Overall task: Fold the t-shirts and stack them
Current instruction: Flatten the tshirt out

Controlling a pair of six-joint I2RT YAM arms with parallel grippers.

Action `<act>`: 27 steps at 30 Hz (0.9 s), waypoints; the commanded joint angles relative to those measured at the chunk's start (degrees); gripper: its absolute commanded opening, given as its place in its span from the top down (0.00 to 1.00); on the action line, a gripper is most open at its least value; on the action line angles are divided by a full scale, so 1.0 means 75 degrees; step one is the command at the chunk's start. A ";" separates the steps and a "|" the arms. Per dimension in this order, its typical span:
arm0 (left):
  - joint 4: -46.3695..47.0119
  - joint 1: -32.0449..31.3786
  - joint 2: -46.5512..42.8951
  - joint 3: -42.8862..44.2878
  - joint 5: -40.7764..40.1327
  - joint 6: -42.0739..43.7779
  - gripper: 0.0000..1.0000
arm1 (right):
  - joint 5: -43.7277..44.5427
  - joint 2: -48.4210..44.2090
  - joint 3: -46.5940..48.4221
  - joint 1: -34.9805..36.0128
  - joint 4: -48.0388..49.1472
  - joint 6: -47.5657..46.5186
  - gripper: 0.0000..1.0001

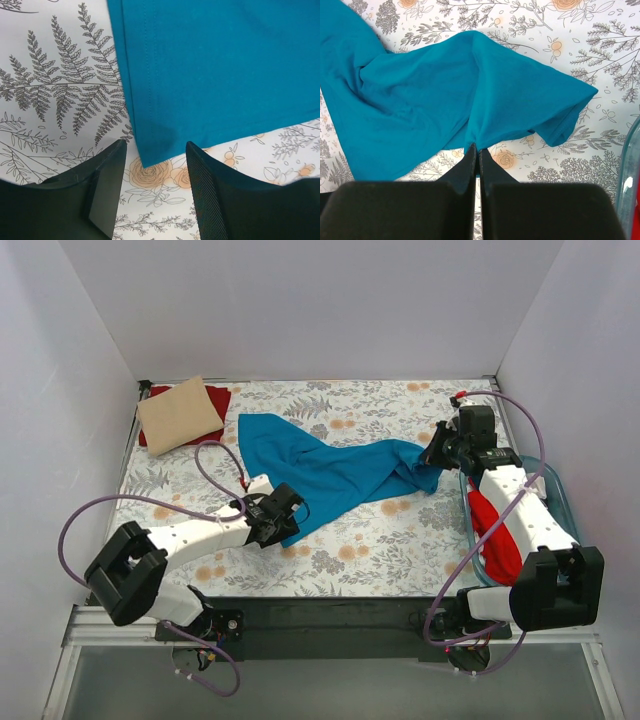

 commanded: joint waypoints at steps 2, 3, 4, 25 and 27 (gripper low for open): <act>0.0019 -0.0137 0.0449 0.0365 -0.0474 0.0066 0.51 | -0.0202 -0.0189 -0.0094 0.0001 0.0335 0.0025 0.99; 0.0066 -0.0172 0.0554 0.0389 -0.0462 0.0114 0.51 | -0.0214 -0.0212 -0.0106 0.0001 0.0335 0.0025 0.99; 0.0113 -0.0184 0.0753 0.0424 -0.0462 0.0137 0.51 | -0.0214 -0.0201 -0.0106 0.0013 0.0347 0.0025 0.99; -0.1304 0.0307 -0.1129 0.1407 -0.1516 0.0336 1.00 | -0.0366 -0.0458 0.0315 0.0001 0.0207 0.0153 0.99; -0.1375 0.0880 -0.1610 0.1852 -0.1576 0.0815 1.00 | -0.0378 -0.0564 0.0548 0.0001 0.0113 0.0189 0.99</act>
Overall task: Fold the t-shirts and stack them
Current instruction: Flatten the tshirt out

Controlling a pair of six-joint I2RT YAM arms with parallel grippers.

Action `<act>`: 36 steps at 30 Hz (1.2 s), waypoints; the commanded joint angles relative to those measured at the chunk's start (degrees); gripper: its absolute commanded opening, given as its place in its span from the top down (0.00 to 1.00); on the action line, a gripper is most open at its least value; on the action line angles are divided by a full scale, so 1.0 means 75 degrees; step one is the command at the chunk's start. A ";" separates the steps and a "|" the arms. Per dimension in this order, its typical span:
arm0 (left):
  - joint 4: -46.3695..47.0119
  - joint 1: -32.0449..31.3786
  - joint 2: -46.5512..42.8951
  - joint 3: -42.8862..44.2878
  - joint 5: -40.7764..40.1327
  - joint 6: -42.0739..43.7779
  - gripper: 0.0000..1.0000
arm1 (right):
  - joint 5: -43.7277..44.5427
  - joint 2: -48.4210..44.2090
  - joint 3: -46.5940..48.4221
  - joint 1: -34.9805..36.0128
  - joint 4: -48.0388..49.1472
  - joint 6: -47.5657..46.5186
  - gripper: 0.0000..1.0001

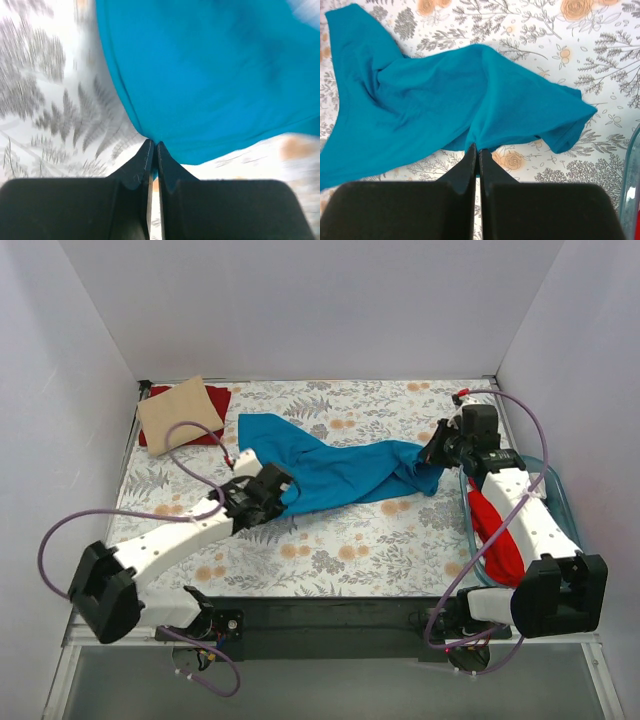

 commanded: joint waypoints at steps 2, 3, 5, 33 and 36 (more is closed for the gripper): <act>-0.0303 0.1098 -0.1728 0.1079 -0.0716 0.0905 1.00 | -0.0081 -0.0468 0.0815 -0.0011 -0.0150 0.0119 0.99; -0.0256 0.1460 -0.1939 0.1440 -0.0750 0.1301 1.00 | -0.0034 -0.0527 0.1060 -0.0022 -0.0220 0.0131 0.99; -0.0325 0.1837 -0.2280 0.1910 -0.0937 0.1608 1.00 | 0.0071 -0.0737 0.1307 -0.0034 -0.0466 0.0084 0.99; 0.3047 0.2352 -0.0749 0.5780 -0.1202 0.4446 1.00 | 0.0471 -0.0002 0.6746 -0.0081 -0.0353 0.0061 0.99; 0.3049 0.3523 0.0470 0.6130 0.0346 0.3698 1.00 | 0.0201 0.0912 0.6898 -0.0081 0.0175 0.0014 0.99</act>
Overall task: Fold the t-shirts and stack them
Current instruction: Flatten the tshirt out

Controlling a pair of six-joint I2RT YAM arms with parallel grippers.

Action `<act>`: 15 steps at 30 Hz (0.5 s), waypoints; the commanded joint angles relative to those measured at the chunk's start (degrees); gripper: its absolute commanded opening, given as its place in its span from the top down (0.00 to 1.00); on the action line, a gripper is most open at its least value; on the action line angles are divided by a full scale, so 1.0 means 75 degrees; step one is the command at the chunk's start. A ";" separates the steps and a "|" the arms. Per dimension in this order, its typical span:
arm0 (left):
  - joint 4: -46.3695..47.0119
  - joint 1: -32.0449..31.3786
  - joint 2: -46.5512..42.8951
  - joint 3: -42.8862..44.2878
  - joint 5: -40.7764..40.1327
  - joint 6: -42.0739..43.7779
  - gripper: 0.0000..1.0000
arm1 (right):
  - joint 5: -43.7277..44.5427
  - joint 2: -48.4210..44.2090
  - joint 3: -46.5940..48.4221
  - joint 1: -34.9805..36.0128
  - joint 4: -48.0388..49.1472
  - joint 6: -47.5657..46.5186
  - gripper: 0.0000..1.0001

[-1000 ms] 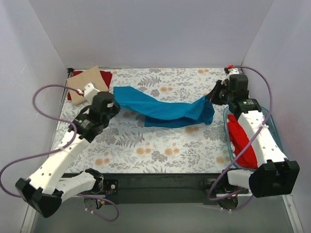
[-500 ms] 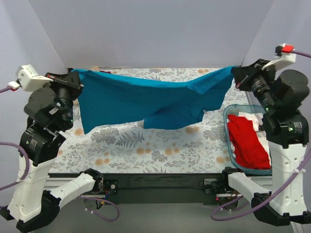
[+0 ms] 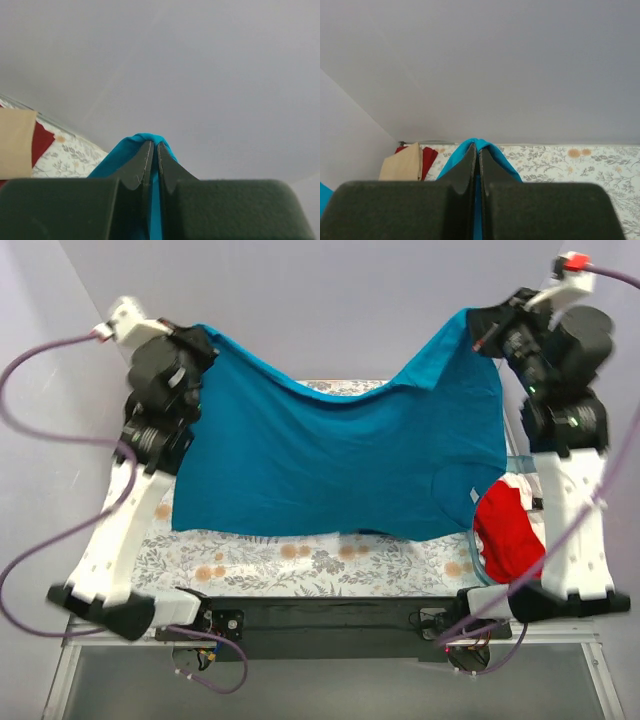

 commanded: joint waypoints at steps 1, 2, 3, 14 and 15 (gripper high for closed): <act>0.0298 0.1118 0.1442 0.0217 0.2520 -0.0616 1.00 | -0.0399 0.1457 0.0198 -0.0028 0.0966 -0.0123 0.99; 0.0438 0.1550 0.1781 0.0312 0.2925 -0.0689 1.00 | -0.0423 0.1694 0.0304 -0.0028 0.1119 -0.0135 0.99; 0.0834 0.1717 0.2330 0.0417 0.3335 -0.0713 1.00 | -0.0424 0.1963 0.0432 -0.0028 0.1399 -0.0170 0.99; 0.1329 0.3264 0.5992 0.5726 0.5600 -0.1462 1.00 | -0.0764 0.4312 0.3507 -0.0029 0.3285 -0.0041 0.99; 0.1631 0.3590 0.5957 0.5634 0.5786 -0.1683 1.00 | -0.0694 0.4066 0.2831 -0.0028 0.3741 -0.0053 0.99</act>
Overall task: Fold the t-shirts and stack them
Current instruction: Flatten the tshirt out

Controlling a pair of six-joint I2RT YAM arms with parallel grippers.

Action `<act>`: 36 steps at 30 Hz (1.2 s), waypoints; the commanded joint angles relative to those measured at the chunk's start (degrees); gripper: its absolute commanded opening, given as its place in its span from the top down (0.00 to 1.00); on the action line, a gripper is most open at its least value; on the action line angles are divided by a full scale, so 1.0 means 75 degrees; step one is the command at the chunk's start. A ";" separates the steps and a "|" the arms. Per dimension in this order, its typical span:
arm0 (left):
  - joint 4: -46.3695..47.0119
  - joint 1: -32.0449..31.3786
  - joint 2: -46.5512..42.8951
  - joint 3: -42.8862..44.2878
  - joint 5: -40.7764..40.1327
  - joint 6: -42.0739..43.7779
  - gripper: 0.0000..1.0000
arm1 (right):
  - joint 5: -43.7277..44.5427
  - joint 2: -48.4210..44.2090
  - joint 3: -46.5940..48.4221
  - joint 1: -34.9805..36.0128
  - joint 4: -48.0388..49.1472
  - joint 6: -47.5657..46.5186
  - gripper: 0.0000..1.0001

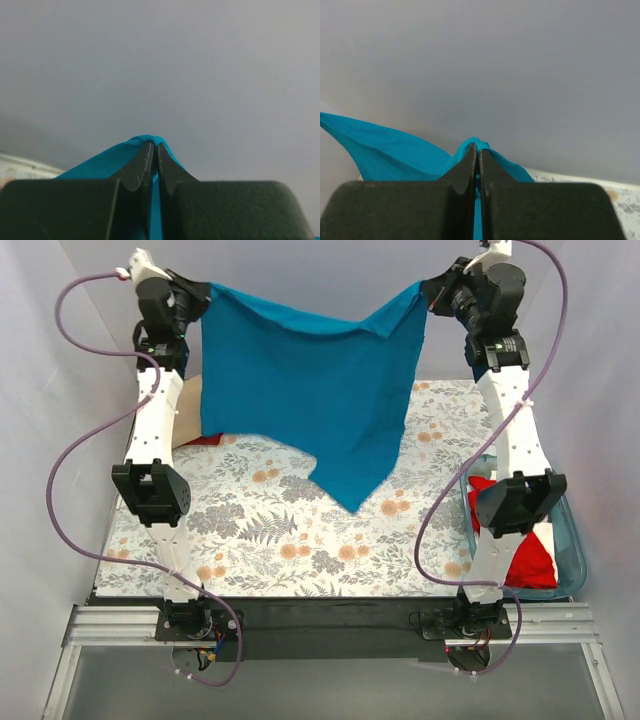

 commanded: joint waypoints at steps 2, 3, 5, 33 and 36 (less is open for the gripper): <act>0.1380 0.0970 -0.1012 0.0414 0.1015 -0.0636 1.00 | 0.0231 -0.1808 -0.0633 -0.0028 0.2612 -0.0126 0.99; 0.1465 0.1089 -0.1117 0.0145 0.1132 -0.0719 1.00 | 0.0243 -0.1890 -0.0727 -0.0028 0.2556 -0.0161 0.99; 0.1512 0.1311 -0.1304 -0.0465 0.1285 -0.0790 1.00 | 0.0255 -0.2206 -0.1416 -0.0028 0.2473 -0.0185 0.99; 0.1586 0.1442 -0.6928 -1.3767 0.0477 -0.2209 1.00 | -0.1069 -0.6915 -1.5164 0.0007 0.2029 0.1666 0.99; 0.0776 0.1442 -0.7691 -1.3897 0.0056 -0.2032 1.00 | -0.1139 -0.7769 -1.5528 0.0007 0.1400 0.1667 0.99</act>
